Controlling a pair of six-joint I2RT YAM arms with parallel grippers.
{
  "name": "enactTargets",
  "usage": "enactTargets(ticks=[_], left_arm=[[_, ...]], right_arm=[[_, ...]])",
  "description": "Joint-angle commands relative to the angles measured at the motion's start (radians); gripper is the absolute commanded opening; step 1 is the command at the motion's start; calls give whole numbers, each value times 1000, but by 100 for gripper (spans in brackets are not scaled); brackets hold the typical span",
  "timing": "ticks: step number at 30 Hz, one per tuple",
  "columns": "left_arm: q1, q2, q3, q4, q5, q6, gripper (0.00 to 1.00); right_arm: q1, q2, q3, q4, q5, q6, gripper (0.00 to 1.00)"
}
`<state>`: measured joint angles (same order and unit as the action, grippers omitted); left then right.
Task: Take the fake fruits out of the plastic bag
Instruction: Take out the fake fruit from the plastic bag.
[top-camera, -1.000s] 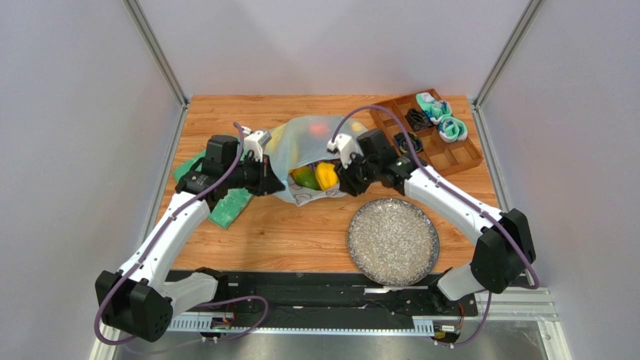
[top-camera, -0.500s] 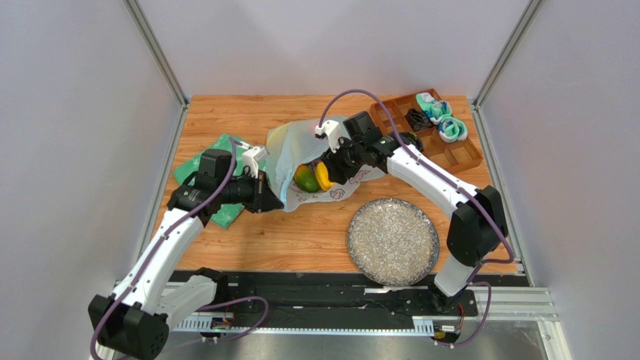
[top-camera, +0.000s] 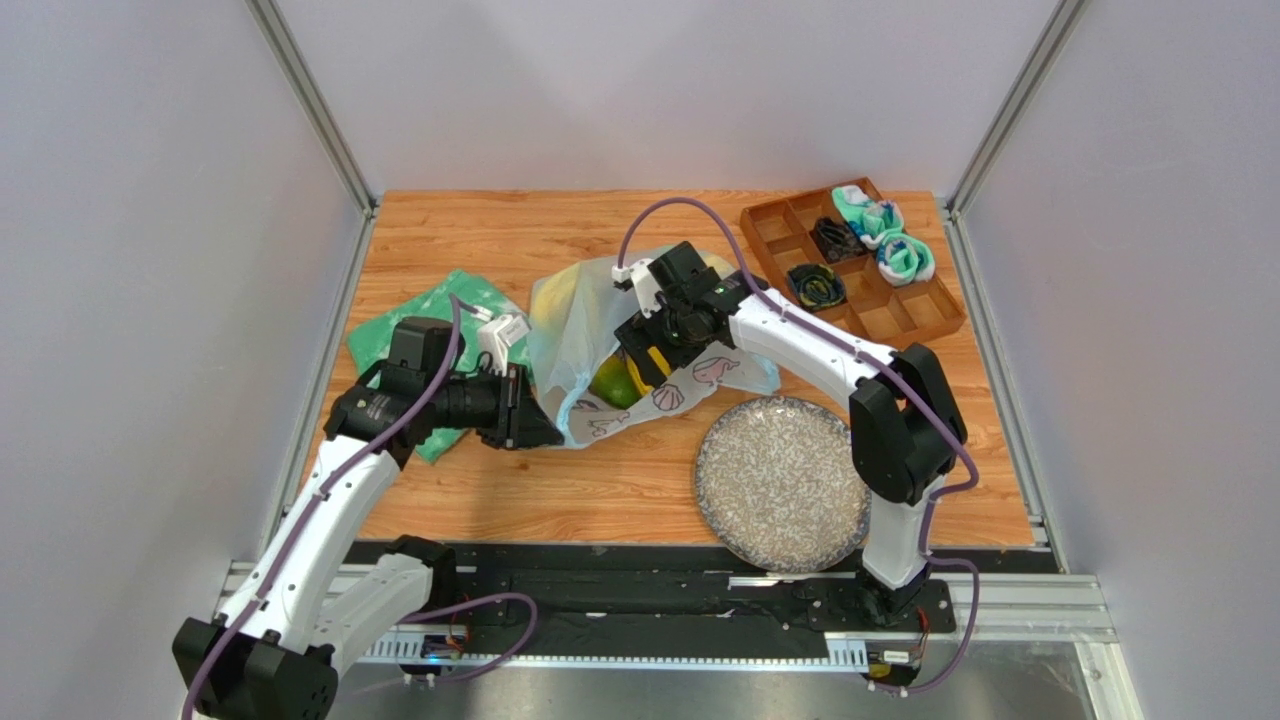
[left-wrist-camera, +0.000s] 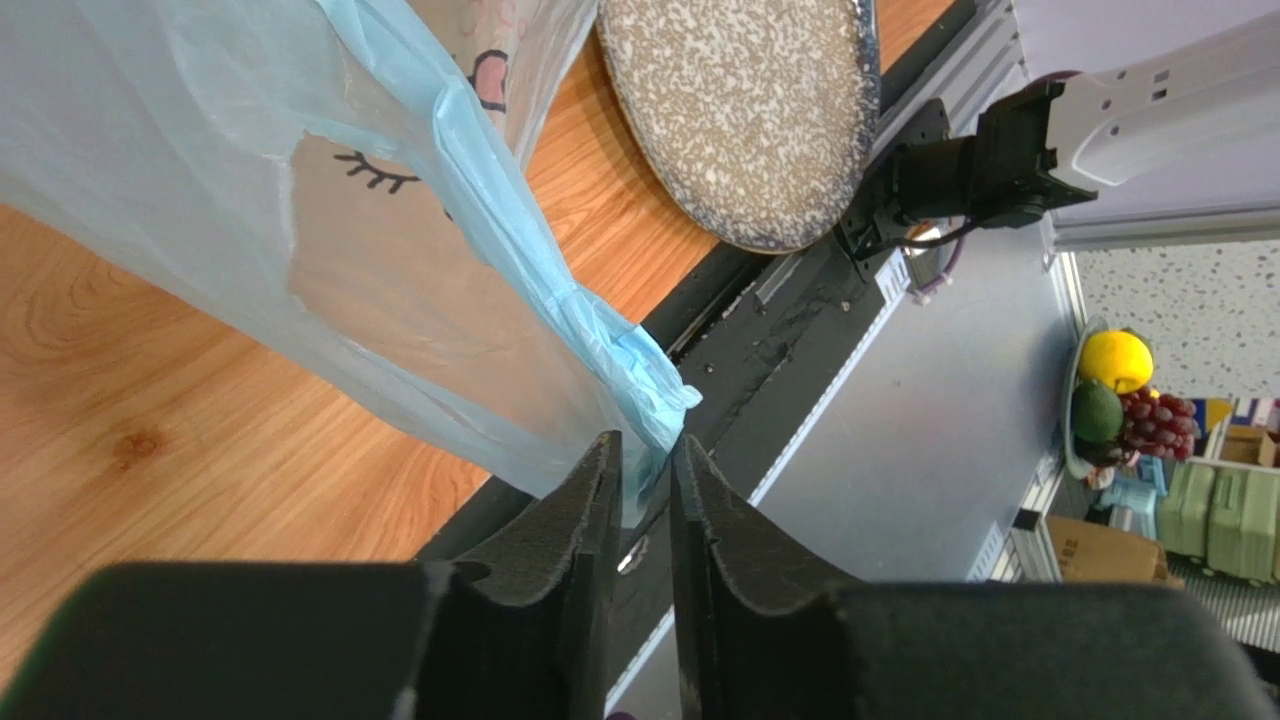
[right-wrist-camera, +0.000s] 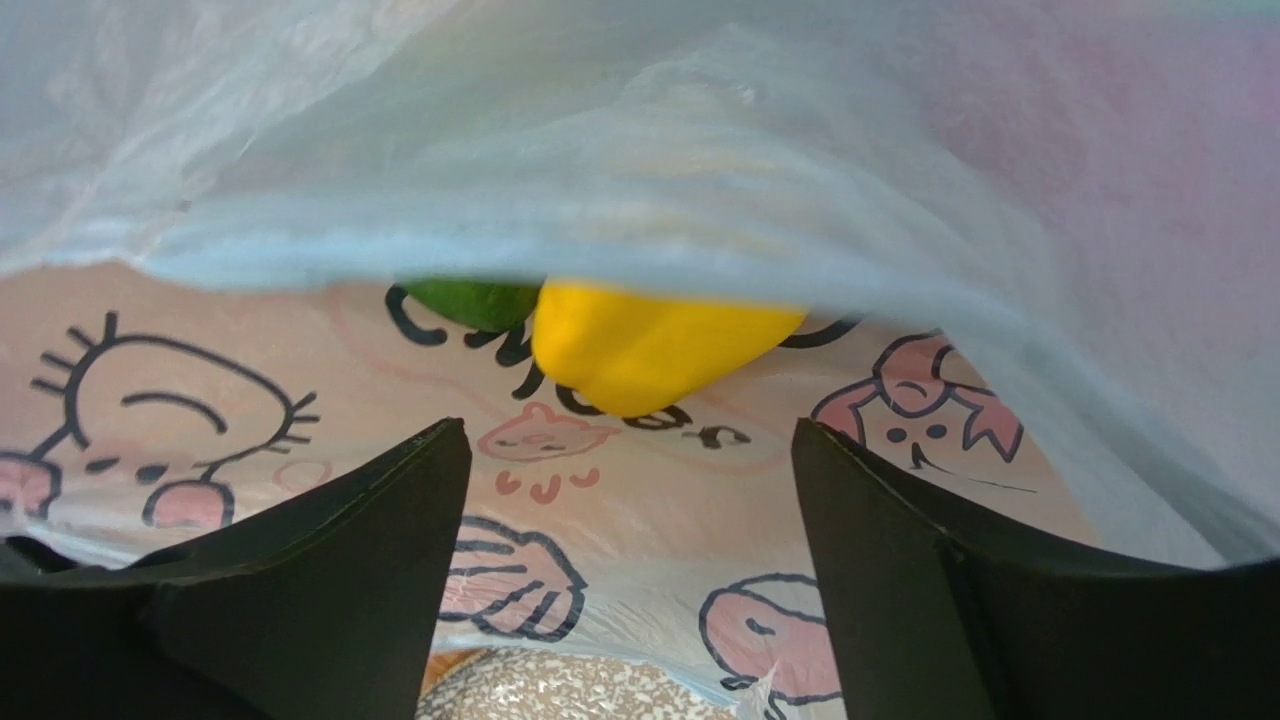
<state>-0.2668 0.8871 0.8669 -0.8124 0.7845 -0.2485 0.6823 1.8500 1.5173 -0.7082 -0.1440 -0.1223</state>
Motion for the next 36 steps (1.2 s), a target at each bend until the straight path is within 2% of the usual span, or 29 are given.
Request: enactTargets(ticks=[1, 4, 17, 20, 21, 23, 24, 27, 32, 36], left_arm=[[-3, 21, -20, 120, 4, -46, 29], [-3, 27, -39, 183, 5, -61, 29], [-3, 4, -71, 220, 7, -64, 29], [-3, 10, -69, 226, 1, -52, 29], [-3, 13, -69, 232, -2, -48, 29], [-2, 26, -68, 252, -13, -44, 29], [-2, 29, -66, 259, -16, -38, 29], [-2, 42, -57, 266, -31, -28, 29], [9, 78, -32, 291, -64, -25, 28], [15, 124, -6, 331, -82, -18, 27]], right_arm=[[31, 50, 75, 41, 110, 101, 86], [48, 78, 99, 44, 201, 154, 95], [51, 218, 149, 39, 199, 202, 94], [51, 219, 138, 49, 201, 191, 79], [51, 216, 136, 58, 198, 188, 68], [49, 203, 133, 68, 182, 164, 58], [51, 196, 133, 75, 178, 152, 49], [51, 151, 127, 73, 170, 101, 35], [48, 37, 95, 55, 158, 18, 28], [34, -125, 41, 59, -29, -58, 21]])
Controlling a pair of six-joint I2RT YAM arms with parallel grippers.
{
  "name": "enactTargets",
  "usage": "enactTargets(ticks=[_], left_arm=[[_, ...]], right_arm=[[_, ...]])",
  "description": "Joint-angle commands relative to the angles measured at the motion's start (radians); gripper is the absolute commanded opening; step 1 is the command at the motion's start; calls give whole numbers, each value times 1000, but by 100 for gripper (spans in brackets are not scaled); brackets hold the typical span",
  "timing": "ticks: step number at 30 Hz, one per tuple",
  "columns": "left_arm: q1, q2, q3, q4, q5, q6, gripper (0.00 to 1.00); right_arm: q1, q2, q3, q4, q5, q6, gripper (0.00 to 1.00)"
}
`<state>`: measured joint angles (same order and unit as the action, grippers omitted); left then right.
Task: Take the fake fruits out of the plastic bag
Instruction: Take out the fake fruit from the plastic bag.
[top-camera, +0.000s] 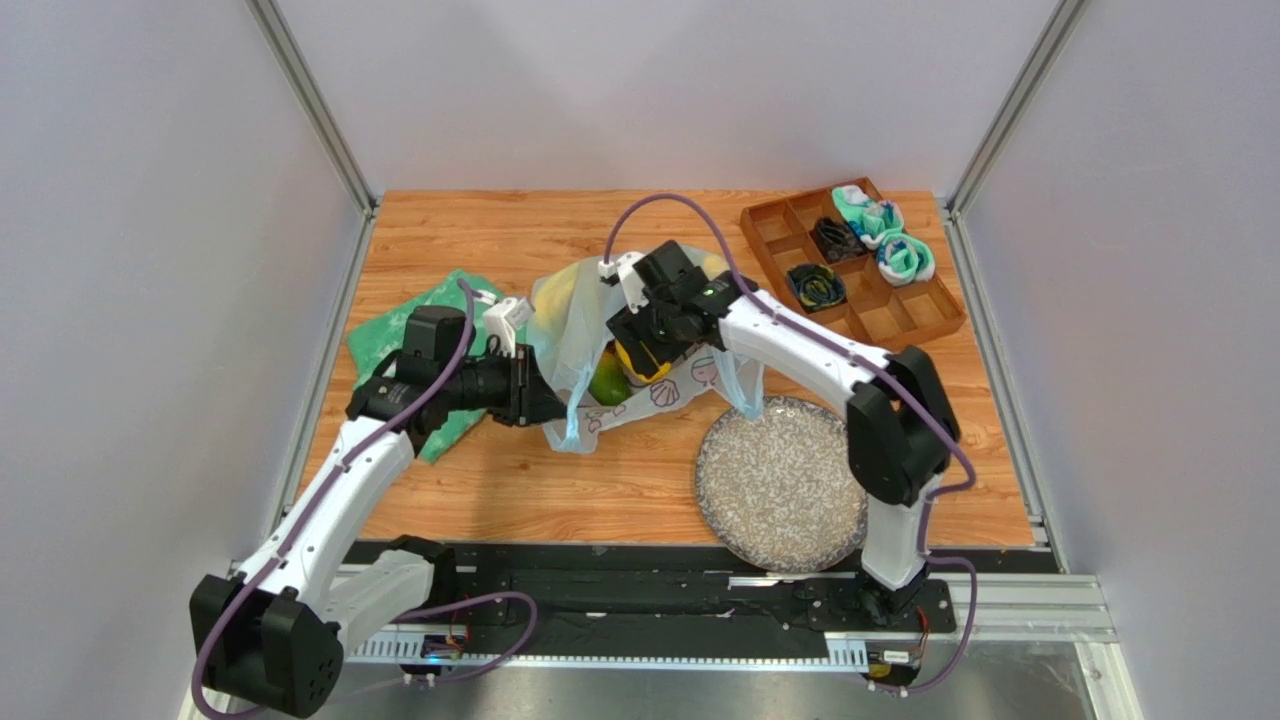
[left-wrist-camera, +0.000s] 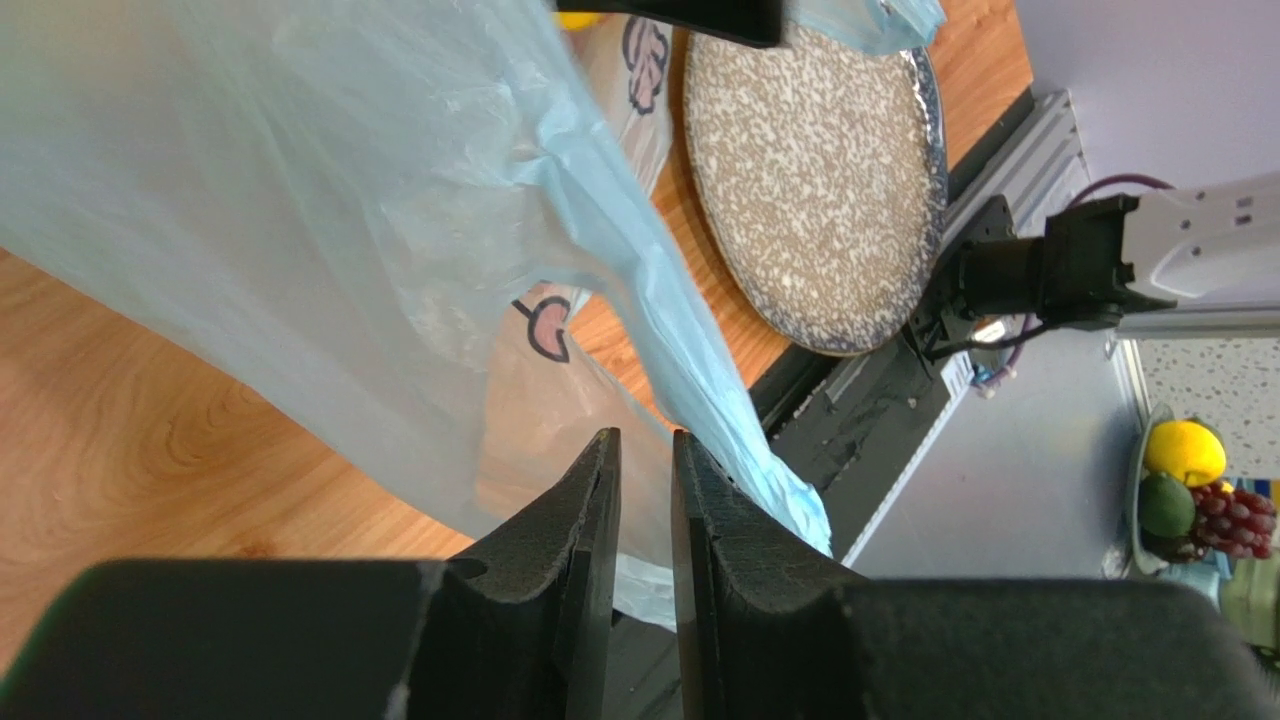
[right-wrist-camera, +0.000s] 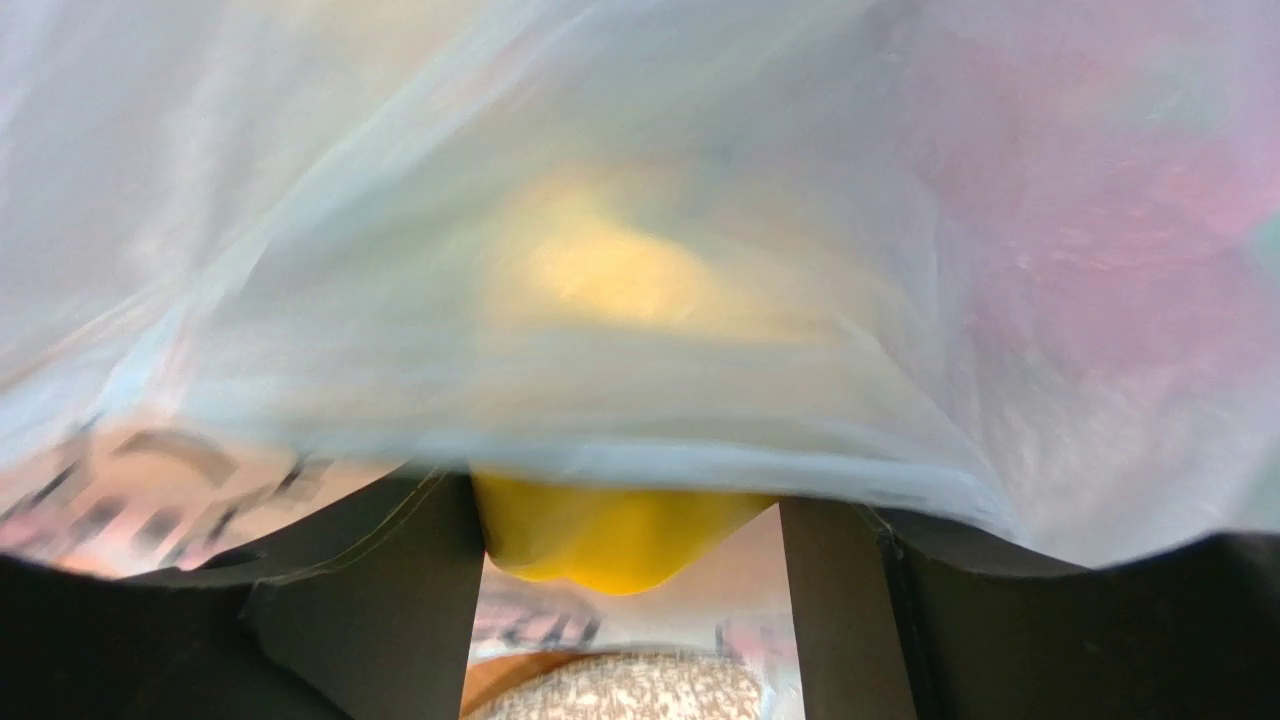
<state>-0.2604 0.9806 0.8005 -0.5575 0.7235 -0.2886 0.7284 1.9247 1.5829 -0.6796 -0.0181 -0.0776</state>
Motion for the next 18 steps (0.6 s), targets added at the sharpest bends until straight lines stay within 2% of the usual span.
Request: enactTargets(ticks=[1, 4, 9, 13, 15, 18], left_arm=[[9, 55, 69, 82, -24, 23, 26], [9, 102, 104, 105, -27, 22, 27], [10, 151, 157, 126, -39, 16, 25], [15, 170, 155, 146, -45, 0, 20], [15, 171, 148, 153, -41, -14, 21], [16, 176, 128, 168, -45, -35, 21]], right_arm=[[-14, -229, -64, 38, -227, -123, 21], [-18, -351, -145, 38, -311, -236, 21], [-76, -547, -253, 3, -310, -372, 21], [-289, -673, -307, -101, -310, -379, 22], [-416, -702, -359, -179, -301, -439, 21], [-533, -769, -458, -225, -298, -591, 20]])
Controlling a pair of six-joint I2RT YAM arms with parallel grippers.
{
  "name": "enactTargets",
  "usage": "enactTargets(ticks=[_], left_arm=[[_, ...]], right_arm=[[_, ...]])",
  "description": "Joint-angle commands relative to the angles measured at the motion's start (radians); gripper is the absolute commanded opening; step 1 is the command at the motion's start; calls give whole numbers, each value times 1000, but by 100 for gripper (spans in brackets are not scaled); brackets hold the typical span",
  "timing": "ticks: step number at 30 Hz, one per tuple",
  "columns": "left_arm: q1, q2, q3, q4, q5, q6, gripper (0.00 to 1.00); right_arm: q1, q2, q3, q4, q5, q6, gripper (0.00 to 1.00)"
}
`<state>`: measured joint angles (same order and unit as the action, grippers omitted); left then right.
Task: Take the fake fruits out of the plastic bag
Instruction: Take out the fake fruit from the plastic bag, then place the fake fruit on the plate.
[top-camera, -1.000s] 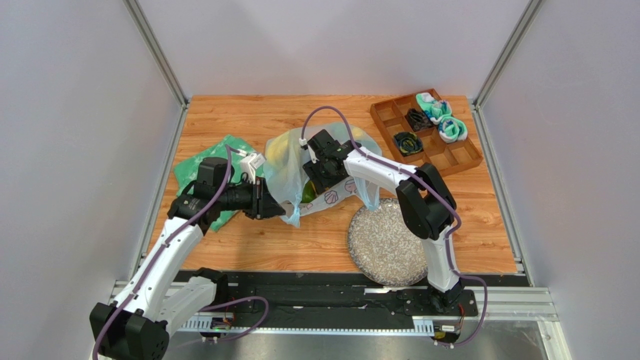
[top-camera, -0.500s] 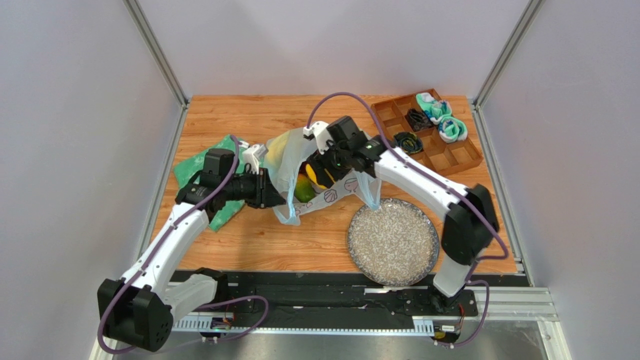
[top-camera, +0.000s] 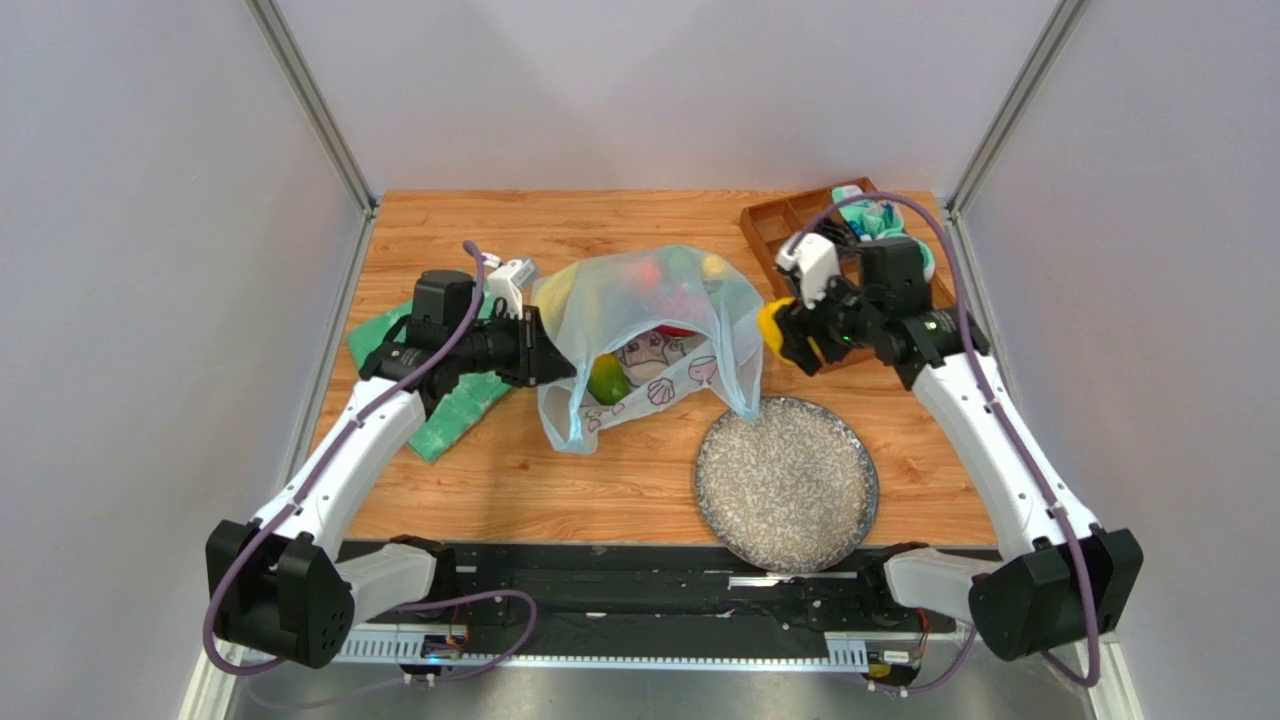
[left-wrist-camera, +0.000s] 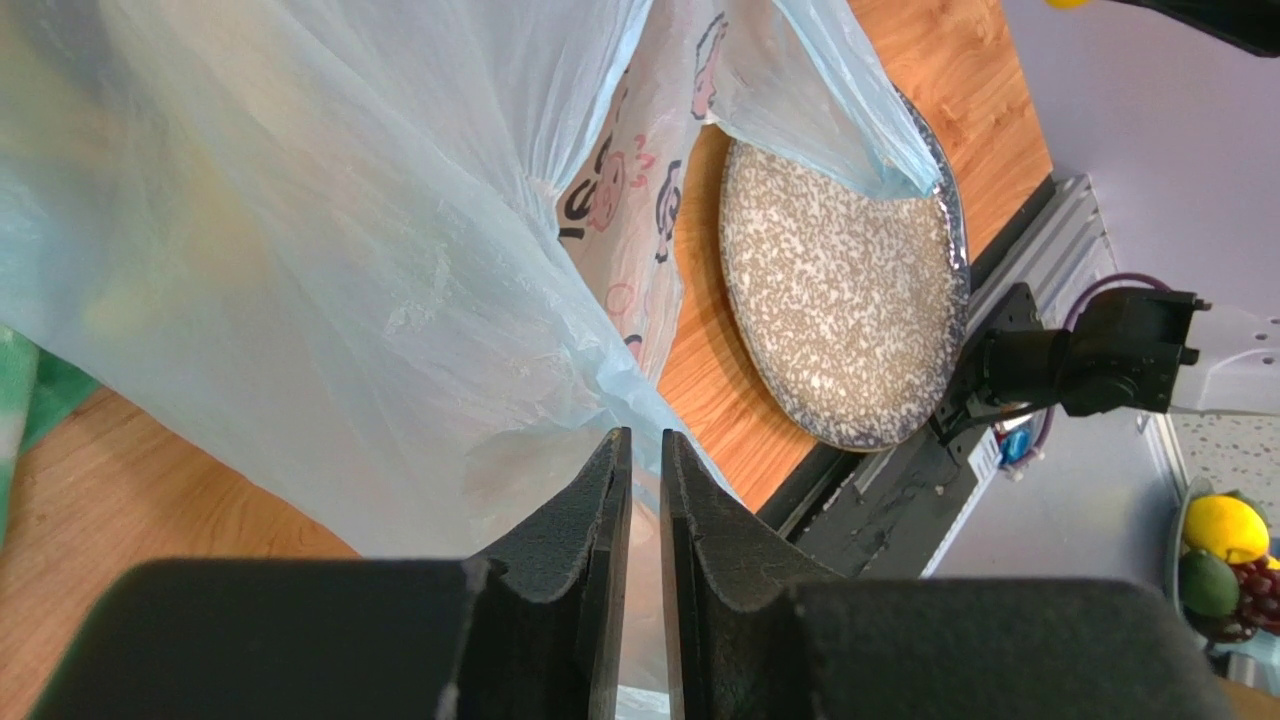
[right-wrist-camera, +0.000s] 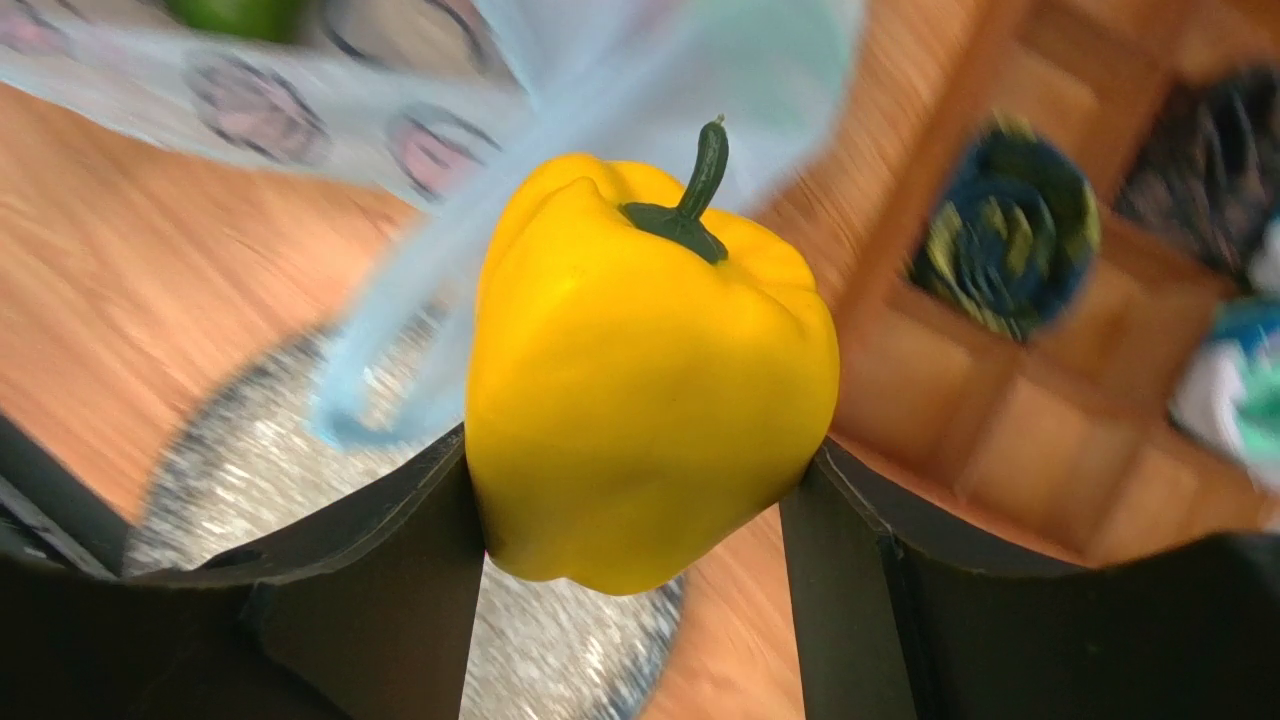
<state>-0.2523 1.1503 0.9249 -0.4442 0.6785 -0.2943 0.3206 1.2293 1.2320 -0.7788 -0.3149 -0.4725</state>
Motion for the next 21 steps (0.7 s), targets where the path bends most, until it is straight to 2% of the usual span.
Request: enactTargets(ticks=[1, 3, 6, 15, 18, 21], left_arm=[[8, 9, -6, 65, -3, -37, 21], [15, 15, -12, 74, -2, -57, 20], [16, 12, -15, 68, -2, -57, 21], [18, 6, -27, 48, 0, -49, 22], [18, 8, -35, 48, -8, -54, 22], [18, 2, -37, 45, -8, -42, 22]], right_arm=[[-177, -95, -144, -131, 3, -239, 21], [-202, -148, -236, -154, 20, -357, 21], [-203, -215, -357, -165, 33, -435, 22], [-192, -231, -537, -30, 99, -485, 24], [-181, -212, -565, 55, 109, -486, 29], [-161, -172, -572, 104, 117, -474, 42]])
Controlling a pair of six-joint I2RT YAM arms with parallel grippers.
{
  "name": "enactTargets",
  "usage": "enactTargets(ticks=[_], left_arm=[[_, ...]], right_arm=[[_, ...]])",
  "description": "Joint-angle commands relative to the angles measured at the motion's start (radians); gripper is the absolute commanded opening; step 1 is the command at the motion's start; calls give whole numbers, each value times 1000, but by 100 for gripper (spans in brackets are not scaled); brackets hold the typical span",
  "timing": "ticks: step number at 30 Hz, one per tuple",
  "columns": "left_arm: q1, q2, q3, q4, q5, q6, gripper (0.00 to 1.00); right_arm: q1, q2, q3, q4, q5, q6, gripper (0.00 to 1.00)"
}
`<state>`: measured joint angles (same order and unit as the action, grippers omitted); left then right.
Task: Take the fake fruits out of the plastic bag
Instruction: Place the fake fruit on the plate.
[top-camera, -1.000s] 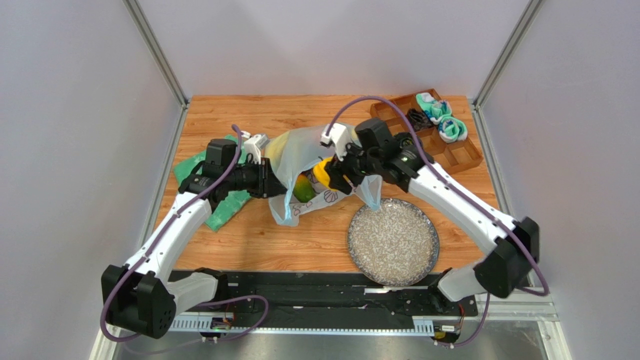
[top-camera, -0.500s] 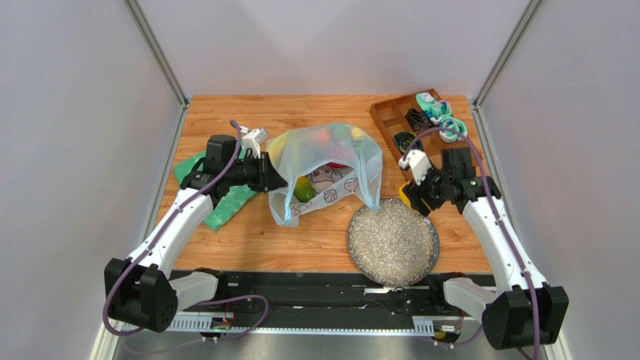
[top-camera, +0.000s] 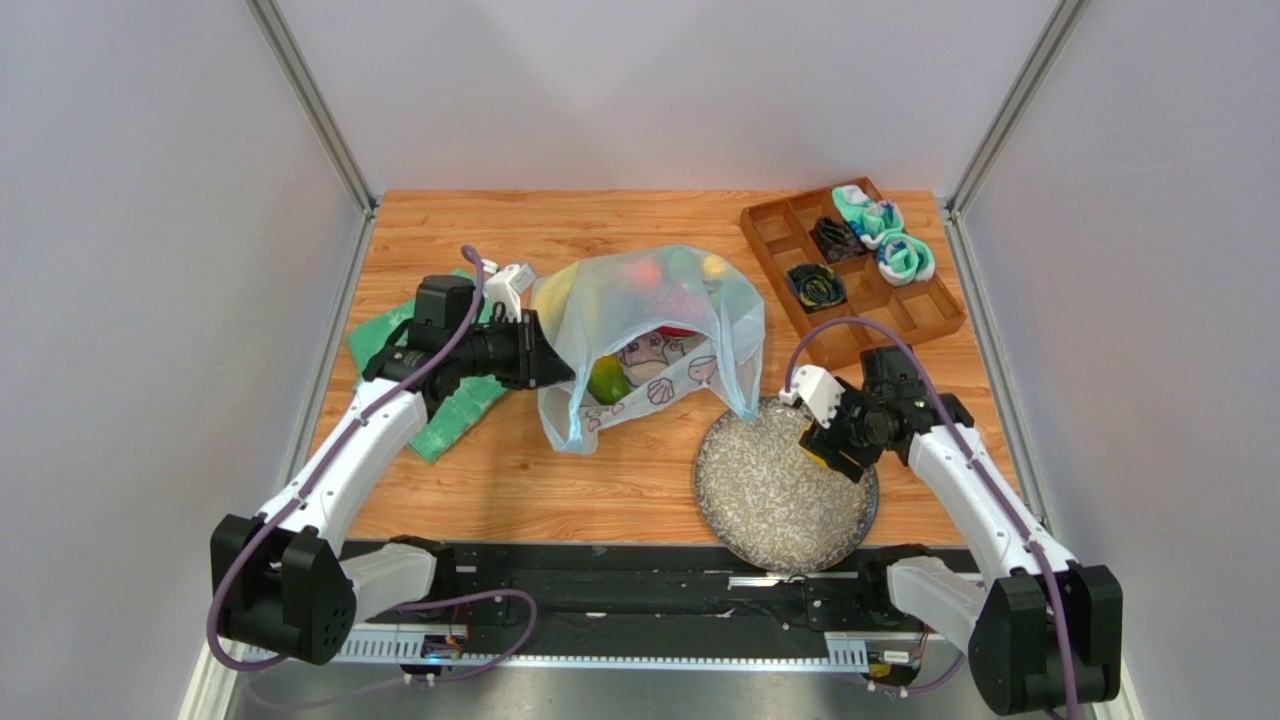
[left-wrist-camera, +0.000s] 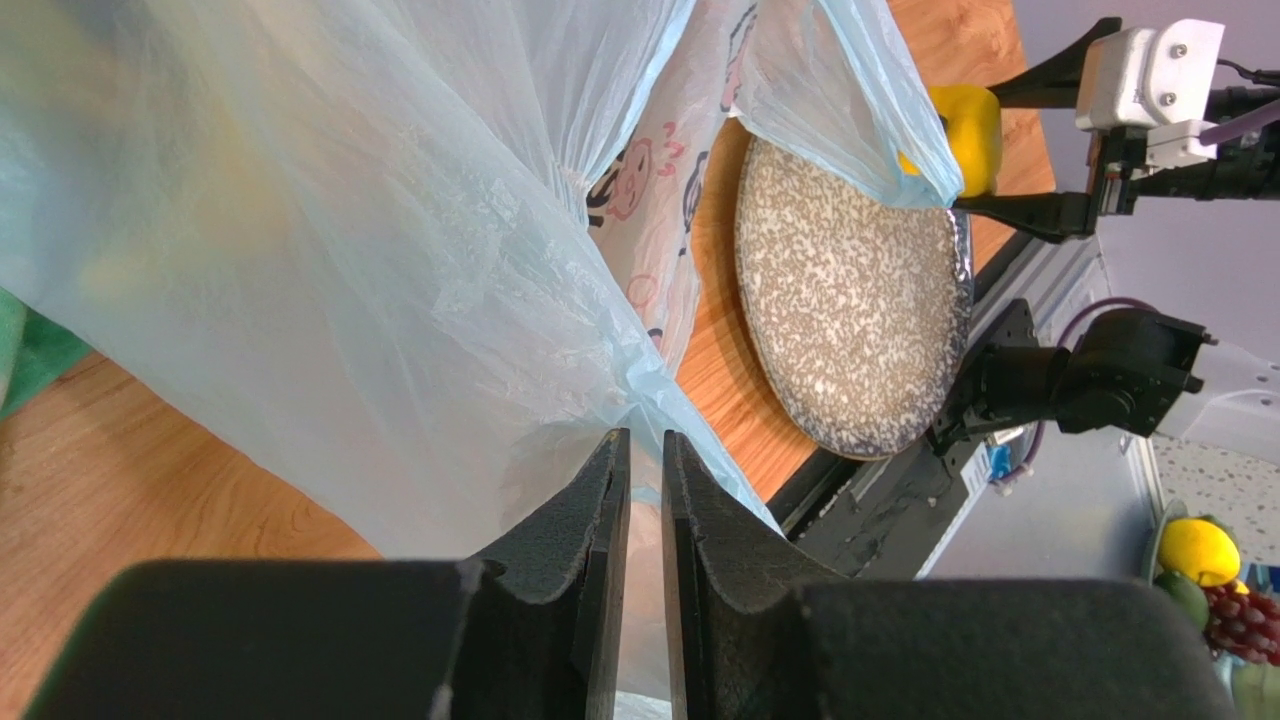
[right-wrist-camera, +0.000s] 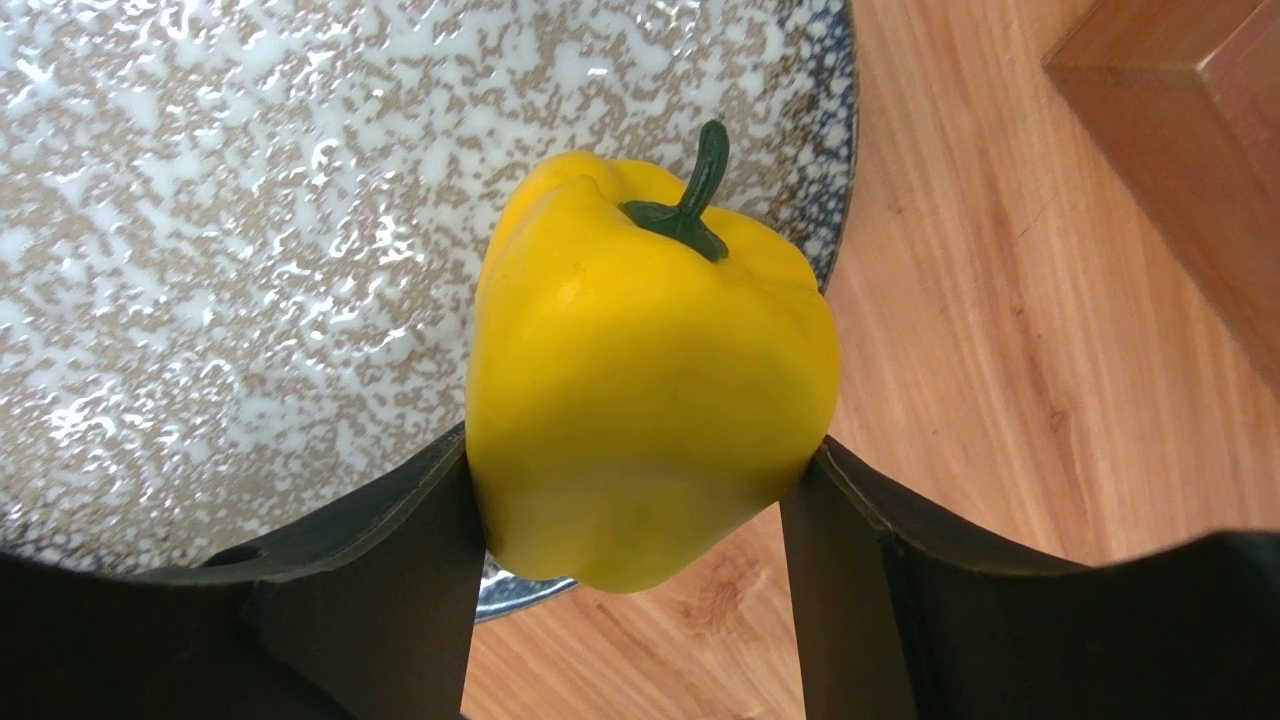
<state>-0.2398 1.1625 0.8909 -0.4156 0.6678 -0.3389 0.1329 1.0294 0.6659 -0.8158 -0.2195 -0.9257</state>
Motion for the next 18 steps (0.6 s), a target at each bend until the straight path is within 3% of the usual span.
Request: enactTargets(ticks=[1, 3, 4, 7, 12, 18], left_arm=[[5, -12, -3, 14, 3, 11, 23], [5, -21, -3, -6, -13, 18, 27], [7, -26, 3, -18, -16, 40, 29], [11, -44, 22, -61, -22, 86, 37], [11, -61, 23, -110, 22, 116, 60], [11, -127, 71, -264, 58, 216, 67]], right_arm=[[30, 44, -9, 168, 28, -13, 49], [30, 61, -11, 188, 31, 2, 59], [31, 67, -9, 187, 32, 2, 70], [31, 84, 17, 150, 32, 11, 83], [31, 72, 47, 86, 23, -5, 89], [33, 50, 260, -49, -160, 97, 93]])
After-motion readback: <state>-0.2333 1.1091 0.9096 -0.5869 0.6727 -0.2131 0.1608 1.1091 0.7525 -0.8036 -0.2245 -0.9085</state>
